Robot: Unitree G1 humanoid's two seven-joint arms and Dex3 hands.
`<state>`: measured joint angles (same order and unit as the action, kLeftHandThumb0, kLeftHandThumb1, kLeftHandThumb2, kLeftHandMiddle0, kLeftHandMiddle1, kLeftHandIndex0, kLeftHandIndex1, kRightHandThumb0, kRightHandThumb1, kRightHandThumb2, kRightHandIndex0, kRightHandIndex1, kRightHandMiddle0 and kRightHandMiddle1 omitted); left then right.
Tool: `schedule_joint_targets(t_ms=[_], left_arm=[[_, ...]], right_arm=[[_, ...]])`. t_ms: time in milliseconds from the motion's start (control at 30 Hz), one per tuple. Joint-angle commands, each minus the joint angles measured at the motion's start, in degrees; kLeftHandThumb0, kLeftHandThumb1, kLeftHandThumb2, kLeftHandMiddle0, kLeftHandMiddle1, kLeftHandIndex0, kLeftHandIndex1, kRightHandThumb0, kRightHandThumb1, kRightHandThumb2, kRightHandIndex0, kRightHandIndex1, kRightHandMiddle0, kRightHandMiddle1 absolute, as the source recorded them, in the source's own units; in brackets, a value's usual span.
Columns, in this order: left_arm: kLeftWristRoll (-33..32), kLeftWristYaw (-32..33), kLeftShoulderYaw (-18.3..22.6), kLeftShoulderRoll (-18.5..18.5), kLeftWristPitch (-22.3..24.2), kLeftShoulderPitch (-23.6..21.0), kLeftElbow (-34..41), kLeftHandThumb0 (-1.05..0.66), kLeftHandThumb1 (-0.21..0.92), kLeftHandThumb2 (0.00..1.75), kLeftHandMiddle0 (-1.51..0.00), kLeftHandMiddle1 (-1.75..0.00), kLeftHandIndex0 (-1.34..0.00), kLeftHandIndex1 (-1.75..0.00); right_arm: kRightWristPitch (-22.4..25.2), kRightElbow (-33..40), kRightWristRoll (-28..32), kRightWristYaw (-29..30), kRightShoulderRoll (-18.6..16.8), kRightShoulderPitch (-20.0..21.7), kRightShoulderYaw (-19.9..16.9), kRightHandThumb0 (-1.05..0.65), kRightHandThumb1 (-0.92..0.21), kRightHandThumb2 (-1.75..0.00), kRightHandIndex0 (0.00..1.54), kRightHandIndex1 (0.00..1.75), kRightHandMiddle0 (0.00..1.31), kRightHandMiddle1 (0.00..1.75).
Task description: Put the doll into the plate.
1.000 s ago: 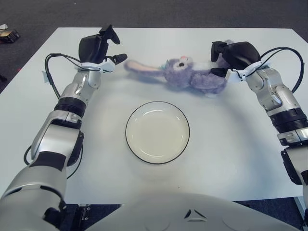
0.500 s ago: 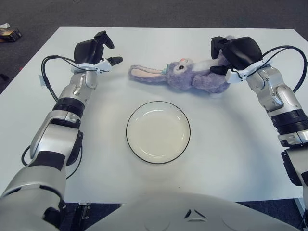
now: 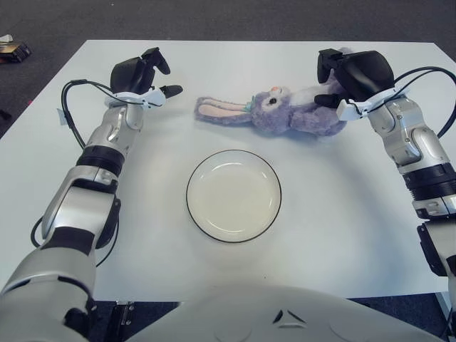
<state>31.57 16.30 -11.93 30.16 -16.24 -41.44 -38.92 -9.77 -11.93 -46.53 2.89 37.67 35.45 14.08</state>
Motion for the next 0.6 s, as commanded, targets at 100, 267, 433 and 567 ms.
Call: schedule_joint_targets(t_ms=[100,267,433,567], left_arm=[[-6.06,-7.02,2.91,0.17,-2.04,4.17,10.44,-0.37,0.92,0.3,-0.61,-1.53,-0.43,-1.5],[-6.71,-7.8,3.53,-0.03,-3.79,4.94,12.38,-0.37,0.92,0.29,-0.62,-1.5,-0.44,-1.49],[-5.95,-8.08,3.42,-0.38,-3.98,4.64,13.51,-0.37,0.92,0.29,-0.62,-1.49,-0.45,-1.49],[-4.78,-7.99,2.92,-0.27,-4.1,4.33,14.08,-0.37,0.92,0.28,-0.62,-1.52,-0.46,-1.48]], right_arm=[[0.32,2.2,-0.82,1.02,0.38,-1.33,-1.0,-0.4,-0.51,-1.06,0.82,1.75,0.45,1.75],[0.78,3.21,-1.17,0.73,0.34,-1.68,-1.03,-0.4,-0.52,-1.06,0.82,1.75,0.45,1.75],[0.78,3.77,-2.71,2.09,0.44,-1.48,-0.88,-0.4,-0.53,-1.04,0.82,1.75,0.44,1.75],[0.31,3.74,-3.12,3.69,0.21,-1.29,-1.19,-0.39,-0.58,-0.97,0.83,1.75,0.41,1.75]])
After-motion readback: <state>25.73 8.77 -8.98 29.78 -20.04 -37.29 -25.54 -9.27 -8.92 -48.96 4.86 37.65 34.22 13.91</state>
